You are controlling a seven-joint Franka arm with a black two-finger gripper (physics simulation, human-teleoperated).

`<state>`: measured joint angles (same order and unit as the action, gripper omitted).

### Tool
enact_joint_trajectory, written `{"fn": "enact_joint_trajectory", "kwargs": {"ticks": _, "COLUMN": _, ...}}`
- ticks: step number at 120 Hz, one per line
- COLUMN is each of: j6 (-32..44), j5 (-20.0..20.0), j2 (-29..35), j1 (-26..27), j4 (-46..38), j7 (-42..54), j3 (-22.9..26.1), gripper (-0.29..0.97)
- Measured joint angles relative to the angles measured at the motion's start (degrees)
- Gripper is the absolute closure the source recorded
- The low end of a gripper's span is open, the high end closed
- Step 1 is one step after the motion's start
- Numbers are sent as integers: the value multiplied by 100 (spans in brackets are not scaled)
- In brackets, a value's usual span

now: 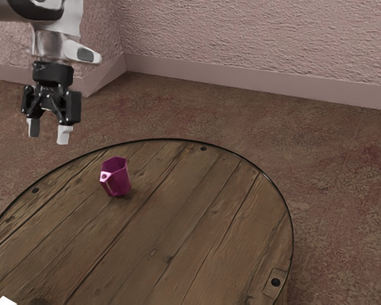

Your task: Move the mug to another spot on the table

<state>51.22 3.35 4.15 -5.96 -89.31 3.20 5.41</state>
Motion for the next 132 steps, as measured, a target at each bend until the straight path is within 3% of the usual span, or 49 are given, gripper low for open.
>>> {"fn": "enact_joint_trajectory", "kwargs": {"ticks": 11, "j6": 1654, "j5": 28, "j2": 136, "j1": -27, "j4": -643, "j7": 141, "j3": 30, "gripper": 0}}
{"fn": "enact_joint_trajectory", "kwargs": {"ticks": 32, "j6": 4472, "j5": 95, "j2": 666, "j1": -502, "j4": -2998, "j7": 345, "j3": 19, "gripper": 0}}
{"fn": "enact_joint_trajectory", "kwargs": {"ticks": 52, "j6": 6778, "j5": 134, "j2": 299, "j1": -880, "j4": -4320, "j7": 497, "j3": 7, "gripper": 0}}
{"fn": "enact_joint_trajectory", "kwargs": {"ticks": 73, "j6": 9027, "j5": 128, "j2": -156, "j1": -1120, "j4": -4862, "j7": 677, "j3": 4, "gripper": 0}}
{"fn": "enact_joint_trajectory", "kwargs": {"ticks": 98, "j6": 10729, "j5": 101, "j2": -808, "j1": -1185, "j4": -4887, "j7": 953, "j3": 6, "gripper": 4}}
{"fn": "enact_joint_trajectory", "kwargs": {"ticks": 132, "j6": 11760, "j5": 211, "j2": -1319, "j1": -1083, "j4": -4857, "j7": 1226, "j3": 13, "gripper": 22}}
